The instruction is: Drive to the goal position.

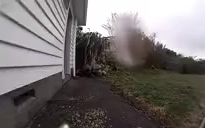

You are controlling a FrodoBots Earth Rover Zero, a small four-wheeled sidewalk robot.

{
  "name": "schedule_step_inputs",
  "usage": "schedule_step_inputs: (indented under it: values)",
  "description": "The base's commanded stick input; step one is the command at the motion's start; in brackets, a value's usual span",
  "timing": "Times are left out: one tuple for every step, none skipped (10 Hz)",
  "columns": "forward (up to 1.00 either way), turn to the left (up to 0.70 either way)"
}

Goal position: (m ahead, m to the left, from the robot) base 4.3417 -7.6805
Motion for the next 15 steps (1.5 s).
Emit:
schedule_step_inputs:
  values:
    - [0.0,0.0]
    - [0.0,0.0]
    - [0.0,0.0]
    - [0.0,0.0]
    - [0.0,-0.26]
    - [0.0,-0.7]
    - [0.0,-0.7]
    - [0.0,-0.7]
    - [0.0,-0.7]
    - [0.0,-0.7]
    - [0.0,-0.7]
    - [0.0,-0.7]
    - [0.0,-0.7]
    - [0.0,-0.7]
    - [0.0,-0.7]
